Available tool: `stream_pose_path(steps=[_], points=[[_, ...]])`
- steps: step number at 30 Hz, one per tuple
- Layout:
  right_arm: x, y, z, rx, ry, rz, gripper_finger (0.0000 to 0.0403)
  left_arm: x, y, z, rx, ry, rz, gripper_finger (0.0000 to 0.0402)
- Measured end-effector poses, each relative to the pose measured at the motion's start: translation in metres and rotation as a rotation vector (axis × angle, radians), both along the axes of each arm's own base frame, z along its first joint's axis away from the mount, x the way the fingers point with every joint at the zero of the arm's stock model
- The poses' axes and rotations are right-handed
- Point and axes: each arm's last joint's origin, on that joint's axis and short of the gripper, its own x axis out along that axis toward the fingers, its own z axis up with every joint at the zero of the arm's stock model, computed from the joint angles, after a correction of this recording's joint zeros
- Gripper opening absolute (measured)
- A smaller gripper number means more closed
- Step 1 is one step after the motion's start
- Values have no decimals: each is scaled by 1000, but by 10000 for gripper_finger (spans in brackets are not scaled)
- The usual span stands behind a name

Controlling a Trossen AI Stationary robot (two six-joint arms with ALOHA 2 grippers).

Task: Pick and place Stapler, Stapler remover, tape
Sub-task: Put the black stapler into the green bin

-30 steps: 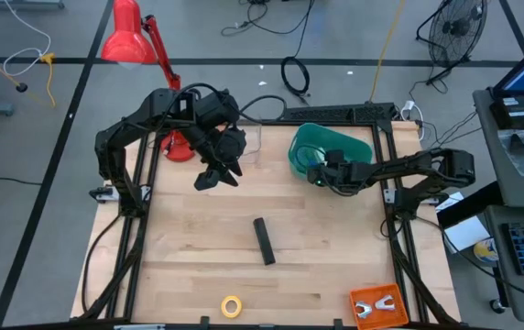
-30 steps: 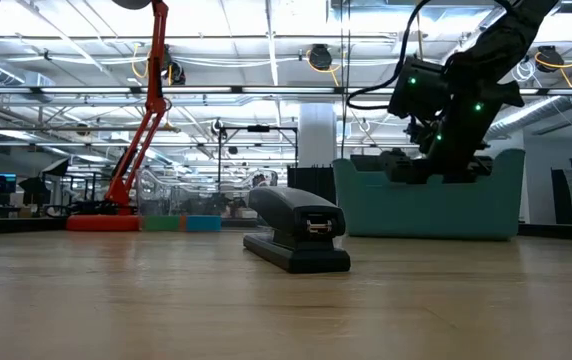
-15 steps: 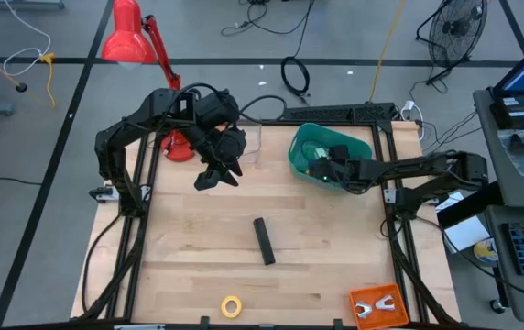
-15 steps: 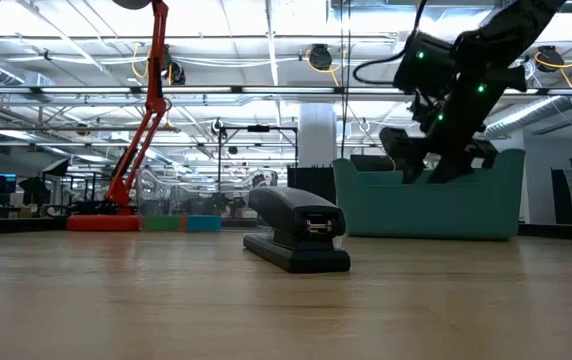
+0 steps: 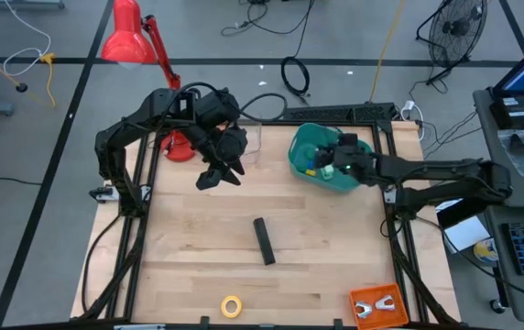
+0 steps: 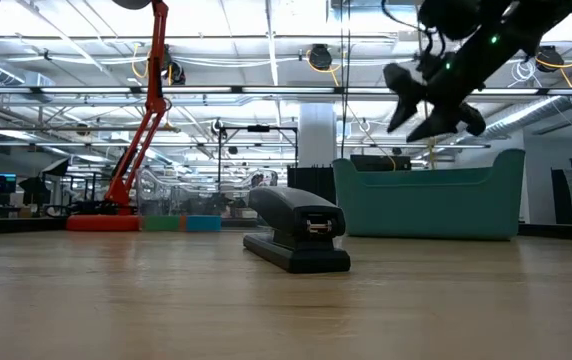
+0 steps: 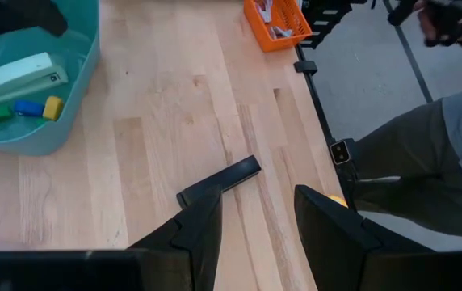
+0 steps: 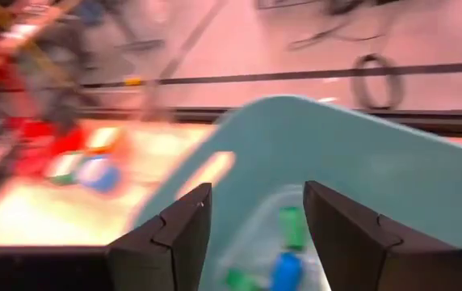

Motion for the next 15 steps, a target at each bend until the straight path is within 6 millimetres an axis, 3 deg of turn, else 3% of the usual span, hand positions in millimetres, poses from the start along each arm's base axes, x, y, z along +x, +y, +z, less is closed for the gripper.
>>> stream_pose_path(steps=[7, 15], points=[[-5, 12, 28, 68, -223, 232, 192, 0, 0, 0, 0, -2, 1, 156], [-1, 44, 49, 216, -455, 609, 192, 3, -16, 1, -31, 6, -10, 156]])
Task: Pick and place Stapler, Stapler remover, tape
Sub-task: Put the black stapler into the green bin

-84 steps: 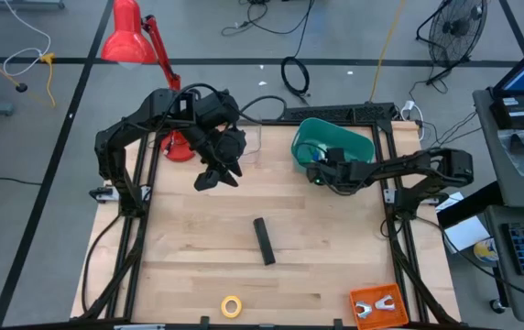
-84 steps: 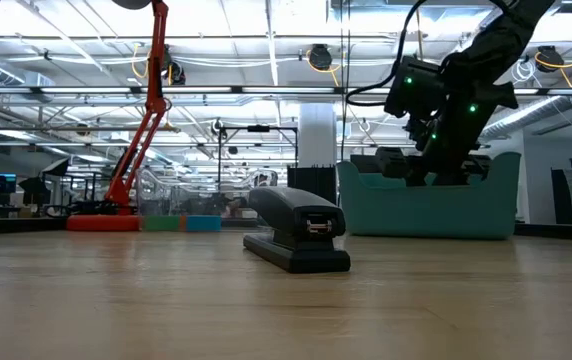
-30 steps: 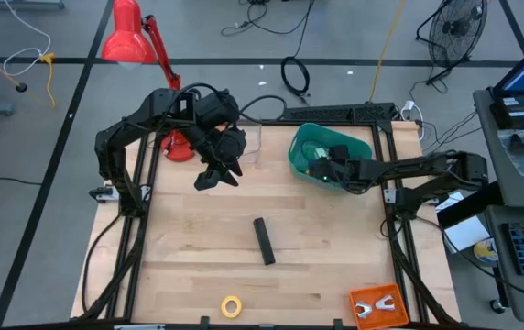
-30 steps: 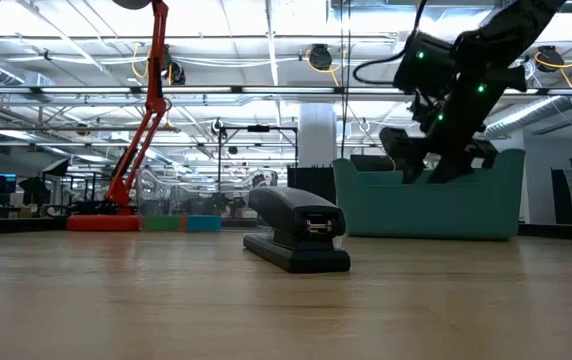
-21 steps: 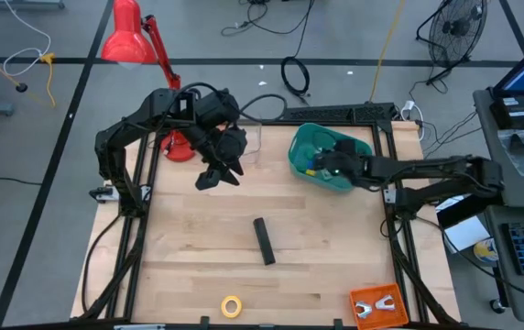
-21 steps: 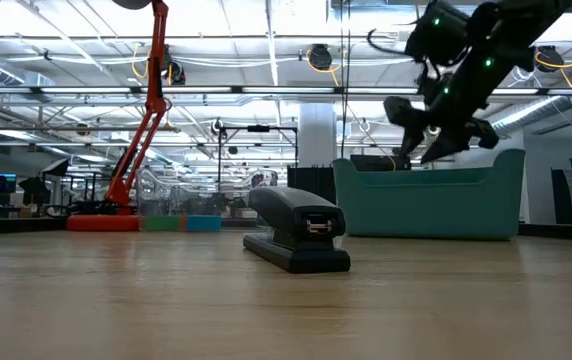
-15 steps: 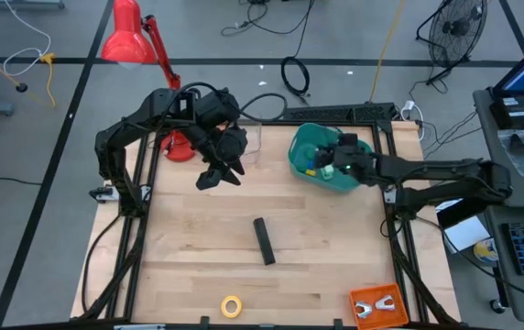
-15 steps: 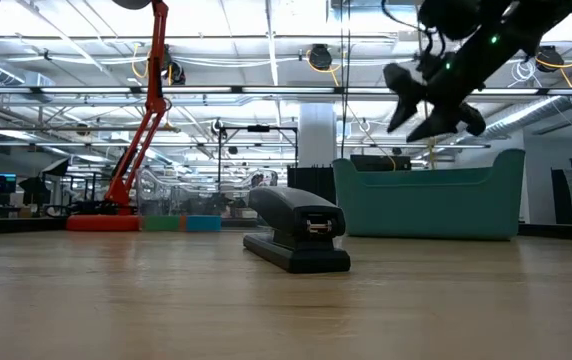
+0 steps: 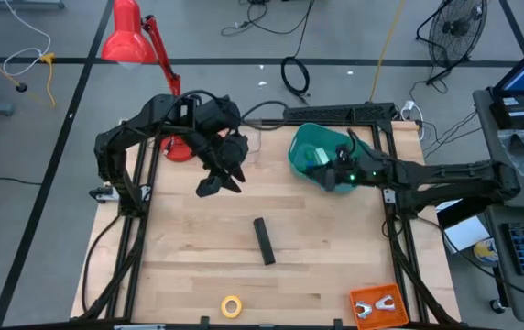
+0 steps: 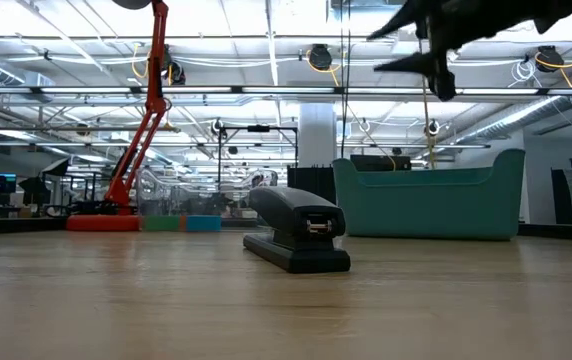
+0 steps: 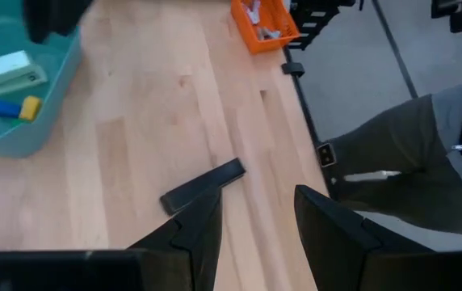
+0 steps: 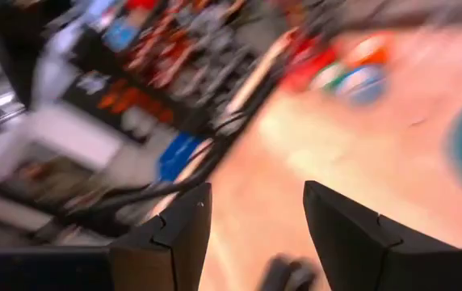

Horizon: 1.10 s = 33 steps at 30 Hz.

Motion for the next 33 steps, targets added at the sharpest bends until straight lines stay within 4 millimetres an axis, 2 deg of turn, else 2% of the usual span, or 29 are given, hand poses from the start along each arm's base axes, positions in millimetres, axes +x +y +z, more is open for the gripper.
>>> stream_pose_path(steps=[9, 14, 18, 23, 29, 33], points=[[-3, 49, 10, 133, -94, 331, 192, 13, -48, 2, 36, -37, 73, 156], [-11, 76, 23, 184, -192, 509, 192, 33, -71, -13, -15, -47, 184, 156], [-21, 95, 28, 195, -226, 614, 192, 52, -88, -41, -128, 7, 299, 156], [-30, 116, 28, 146, -227, 685, 192, 71, -106, -93, -225, 87, 426, 156], [-40, 132, 28, 117, -235, 684, 192, 72, -126, -156, -319, 262, 592, 156], [-47, 142, 28, 89, -238, 676, 192, 67, -138, -182, -320, 315, 601, 156]])
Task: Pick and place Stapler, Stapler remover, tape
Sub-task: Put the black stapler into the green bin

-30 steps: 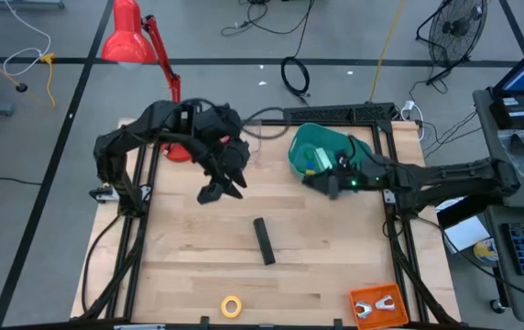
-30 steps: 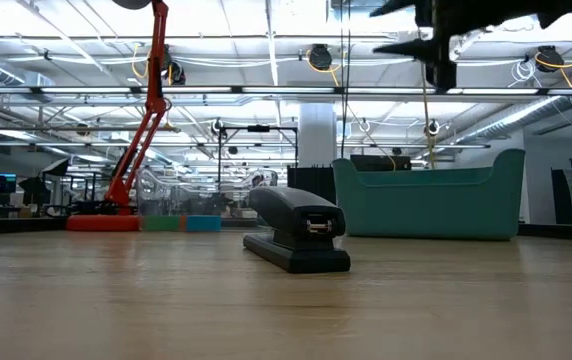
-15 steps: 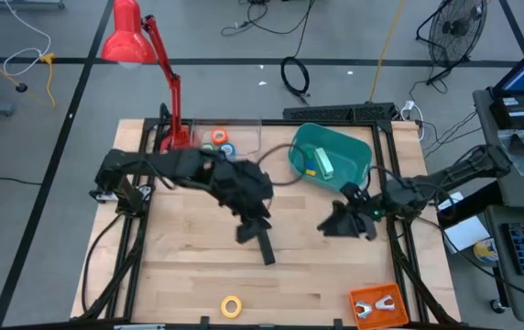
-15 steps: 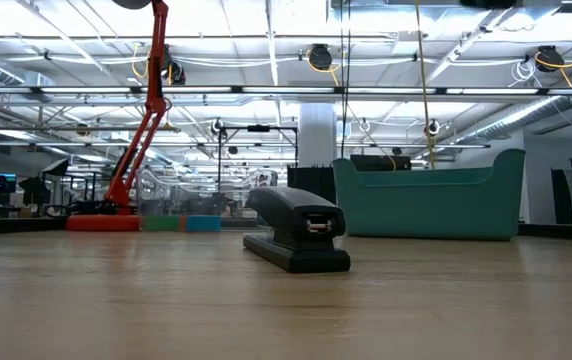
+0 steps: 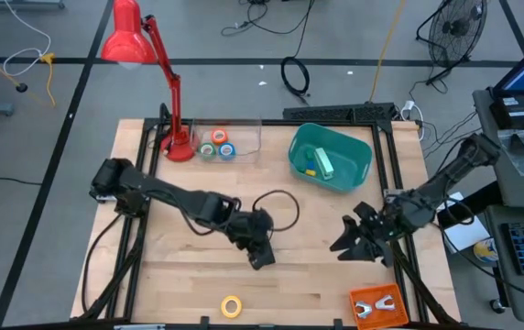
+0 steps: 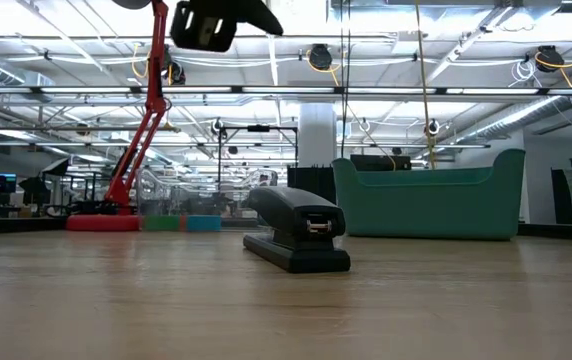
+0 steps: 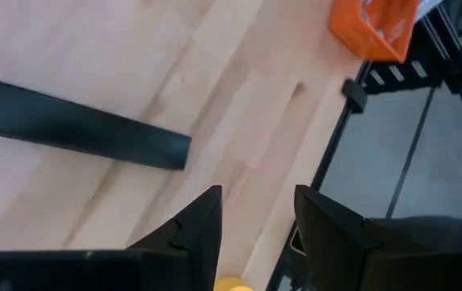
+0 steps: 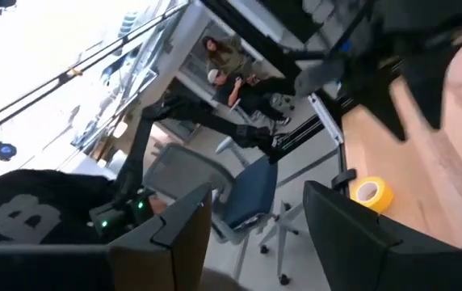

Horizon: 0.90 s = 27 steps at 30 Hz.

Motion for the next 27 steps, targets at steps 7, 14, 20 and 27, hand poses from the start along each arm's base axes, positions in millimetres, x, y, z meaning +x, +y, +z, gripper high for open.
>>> stream_pose_path(steps=[7, 14, 20, 27], points=[[-12, 11, 4, -30, -55, -132, 192, -1, -21, -2, 153, -150, -165, 156], [-22, 15, 12, -78, -125, -350, 192, 0, -14, -3, 358, -226, -375, 156], [-24, 20, 14, -131, -151, -517, 192, -4, 19, 0, 414, -99, -541, 156], [-17, 26, 7, -160, -122, -590, 192, -7, 47, 21, 657, -59, -743, 156]])
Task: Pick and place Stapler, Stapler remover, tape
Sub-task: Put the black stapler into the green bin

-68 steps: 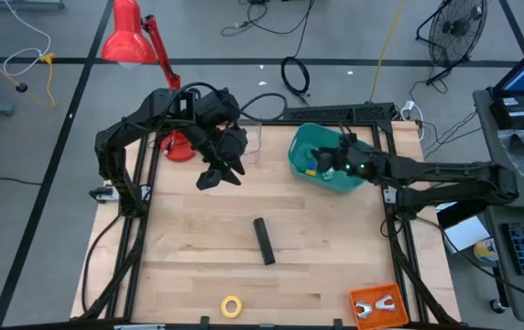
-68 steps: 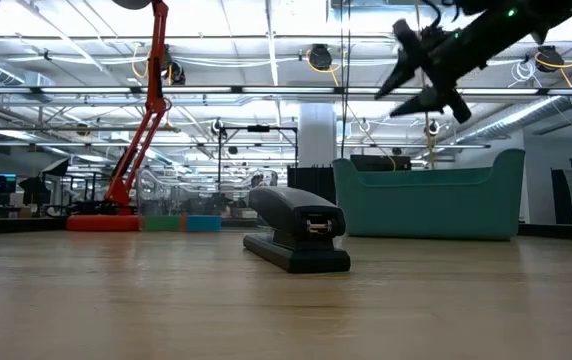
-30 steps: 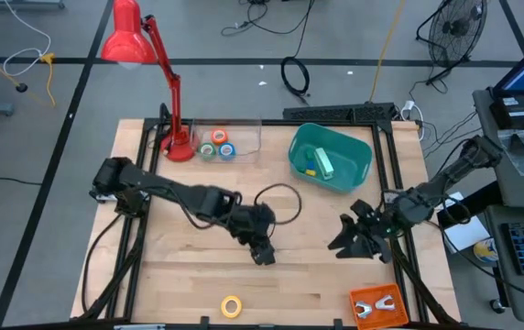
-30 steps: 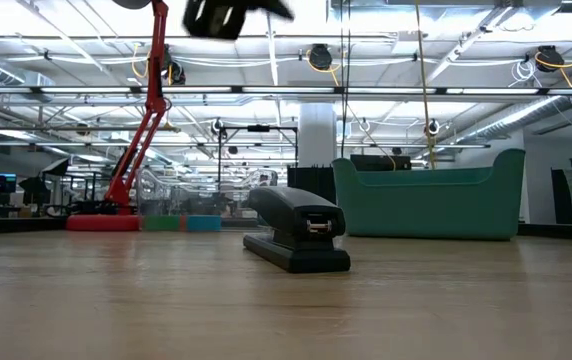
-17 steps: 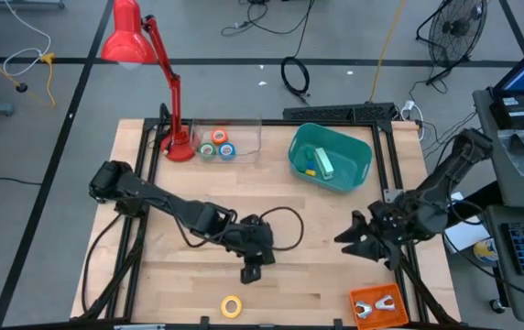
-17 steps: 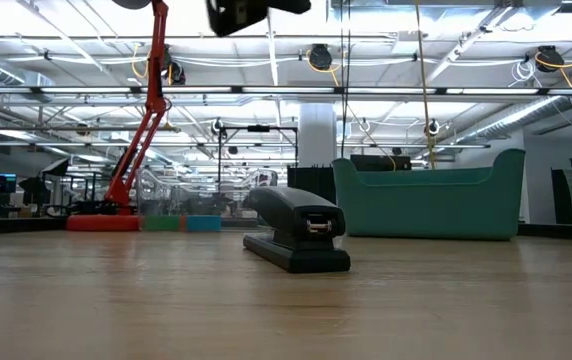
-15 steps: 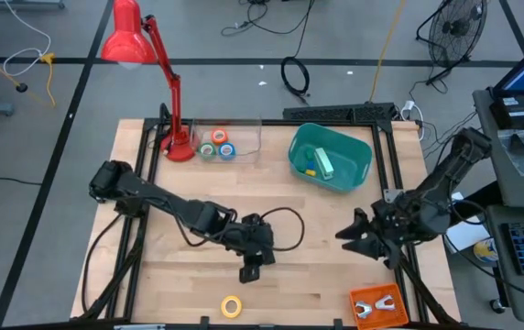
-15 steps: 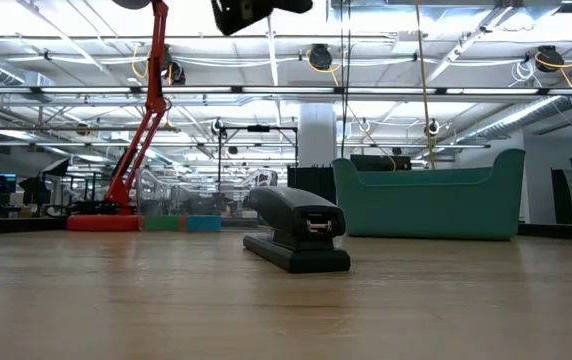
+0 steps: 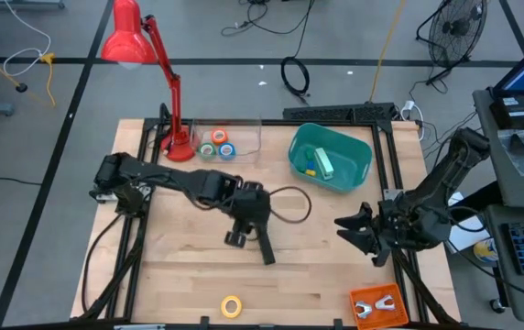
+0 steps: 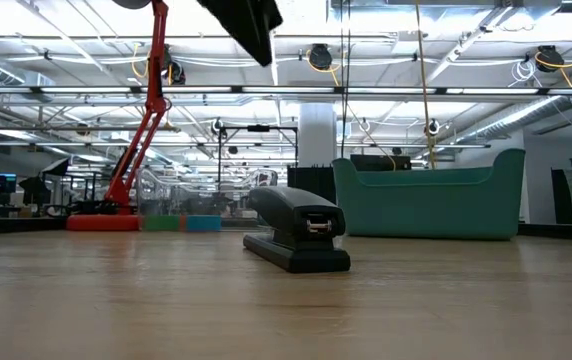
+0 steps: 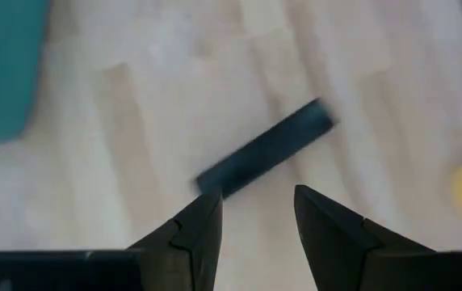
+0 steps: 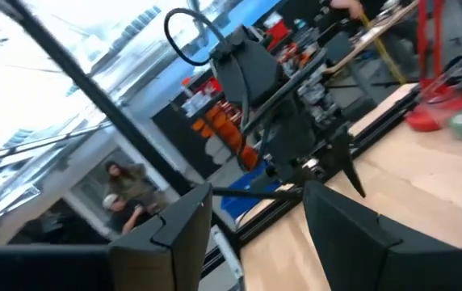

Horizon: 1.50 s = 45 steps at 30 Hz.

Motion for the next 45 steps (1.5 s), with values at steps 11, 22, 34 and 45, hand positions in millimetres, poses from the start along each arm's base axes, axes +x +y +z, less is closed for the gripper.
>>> stream_pose_path(steps=[11, 22, 34, 45], points=[[9, 10, -9, 32, 5, -94, 192, 11, 10, -36, 327, 129, -517, 157], [20, 18, -20, 47, 18, -167, 192, 37, 36, -68, 365, 145, -522, 156], [20, 17, -21, 39, 24, -190, 192, 41, 24, -65, 400, 91, -67, 156], [20, 17, -21, 28, 26, -191, 192, 39, 9, -64, 280, 27, 334, 156]])
